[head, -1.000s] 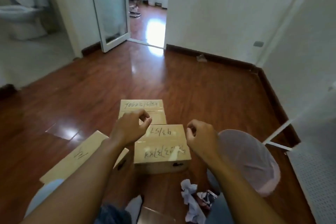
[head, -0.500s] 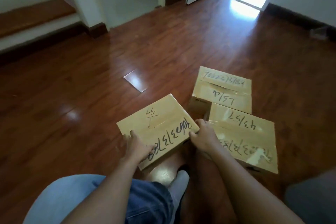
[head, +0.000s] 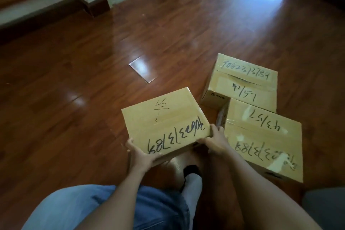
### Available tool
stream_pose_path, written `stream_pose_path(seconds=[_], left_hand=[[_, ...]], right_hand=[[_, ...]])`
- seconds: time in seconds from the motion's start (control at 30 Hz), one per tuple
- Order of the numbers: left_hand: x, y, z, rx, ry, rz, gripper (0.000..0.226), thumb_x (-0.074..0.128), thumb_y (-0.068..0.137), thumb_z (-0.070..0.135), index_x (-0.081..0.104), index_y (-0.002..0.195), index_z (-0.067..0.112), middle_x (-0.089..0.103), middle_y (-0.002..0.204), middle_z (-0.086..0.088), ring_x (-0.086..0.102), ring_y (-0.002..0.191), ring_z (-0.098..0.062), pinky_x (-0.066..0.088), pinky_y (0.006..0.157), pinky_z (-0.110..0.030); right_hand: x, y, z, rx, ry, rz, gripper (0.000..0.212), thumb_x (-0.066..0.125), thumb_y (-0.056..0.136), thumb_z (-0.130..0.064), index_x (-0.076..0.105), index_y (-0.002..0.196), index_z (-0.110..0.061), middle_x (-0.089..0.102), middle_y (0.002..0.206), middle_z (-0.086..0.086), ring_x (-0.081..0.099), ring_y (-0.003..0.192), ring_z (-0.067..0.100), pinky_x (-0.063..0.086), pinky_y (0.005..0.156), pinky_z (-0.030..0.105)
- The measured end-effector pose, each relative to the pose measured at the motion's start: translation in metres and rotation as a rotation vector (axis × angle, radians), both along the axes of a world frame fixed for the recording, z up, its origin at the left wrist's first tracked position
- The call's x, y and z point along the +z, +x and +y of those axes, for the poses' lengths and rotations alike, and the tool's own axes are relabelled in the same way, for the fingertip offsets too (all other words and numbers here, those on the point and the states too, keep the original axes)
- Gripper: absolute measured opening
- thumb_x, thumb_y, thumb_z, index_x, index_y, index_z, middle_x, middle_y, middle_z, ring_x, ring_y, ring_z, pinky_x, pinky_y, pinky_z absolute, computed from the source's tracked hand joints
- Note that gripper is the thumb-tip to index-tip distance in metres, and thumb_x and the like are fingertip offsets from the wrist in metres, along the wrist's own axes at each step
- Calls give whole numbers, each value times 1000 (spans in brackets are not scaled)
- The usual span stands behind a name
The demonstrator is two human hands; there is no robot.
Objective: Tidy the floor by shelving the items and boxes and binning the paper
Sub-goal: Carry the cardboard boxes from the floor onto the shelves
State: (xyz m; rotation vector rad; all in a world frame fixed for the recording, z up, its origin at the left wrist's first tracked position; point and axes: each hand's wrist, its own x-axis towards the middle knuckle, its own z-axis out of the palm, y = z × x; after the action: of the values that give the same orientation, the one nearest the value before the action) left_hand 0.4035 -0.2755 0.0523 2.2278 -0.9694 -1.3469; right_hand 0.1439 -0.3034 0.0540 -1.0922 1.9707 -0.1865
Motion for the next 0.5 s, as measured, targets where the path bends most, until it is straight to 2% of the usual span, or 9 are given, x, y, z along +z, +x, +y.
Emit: stream_pose_path(seconds=[0.07, 0.13, 0.2, 0.27, 0.3, 0.37, 0.43, 0.5], left_hand=[[21, 6, -18, 121, -158, -17, 110, 94, 58, 17, 25, 144, 12, 40, 142, -17, 48, 115, -25, 46, 97, -41], [46, 9, -38, 157, -271, -71, 106, 96, 56, 32, 38, 143, 12, 43, 135, -11, 48, 112, -21, 46, 92, -38], [72, 5, -57, 107, -349, -78, 109, 94, 53, 46, 43, 144, 14, 44, 131, -7, 47, 122, -24, 42, 101, -39], [99, -8, -69, 62, -401, -27, 118, 93, 45, 53, 43, 145, 14, 41, 126, -2, 46, 123, -21, 39, 101, -32], [111, -16, -73, 41, -427, -5, 123, 90, 40, 56, 43, 145, 14, 39, 123, 0, 47, 121, -19, 38, 98, -27], [139, -35, -82, -44, -480, 9, 125, 92, 38, 54, 42, 146, 15, 36, 119, 2, 48, 112, -17, 36, 93, -22], [167, -55, -90, -147, -526, 6, 117, 98, 46, 39, 41, 146, 16, 37, 117, 1, 48, 106, -17, 37, 92, -23], [194, -75, -99, -243, -576, 5, 116, 98, 46, 36, 42, 145, 20, 38, 118, 0, 52, 107, -20, 42, 96, -28]], right_hand=[[12, -1, -2, -4, -101, -59, 77, 77, 77, -44, 40, 141, -27, 33, 132, 1, 29, 130, 27, 32, 113, 47], [29, 0, -5, -105, -205, -220, 76, 80, 76, -43, 42, 140, -27, 32, 131, -4, 31, 125, 17, 37, 111, 41], [46, -4, -7, -228, -286, -336, 67, 83, 78, -35, 47, 133, -27, 44, 133, -4, 46, 120, 12, 48, 103, 39], [66, -14, -5, -299, -335, -366, 52, 82, 79, -28, 52, 122, -28, 65, 120, -1, 64, 107, 14, 59, 87, 40], [76, -22, -1, -310, -353, -366, 47, 81, 80, -25, 54, 118, -28, 69, 114, -1, 67, 101, 14, 61, 79, 37], [98, -42, 7, -318, -393, -361, 48, 80, 81, -21, 55, 121, -31, 70, 109, -4, 68, 98, 11, 59, 72, 29], [121, -65, 16, -333, -443, -359, 55, 82, 79, -23, 54, 125, -34, 71, 111, -4, 70, 100, 14, 62, 77, 37], [147, -86, 25, -365, -512, -373, 60, 85, 76, -28, 54, 127, -33, 73, 114, -2, 72, 101, 17, 63, 81, 45]])
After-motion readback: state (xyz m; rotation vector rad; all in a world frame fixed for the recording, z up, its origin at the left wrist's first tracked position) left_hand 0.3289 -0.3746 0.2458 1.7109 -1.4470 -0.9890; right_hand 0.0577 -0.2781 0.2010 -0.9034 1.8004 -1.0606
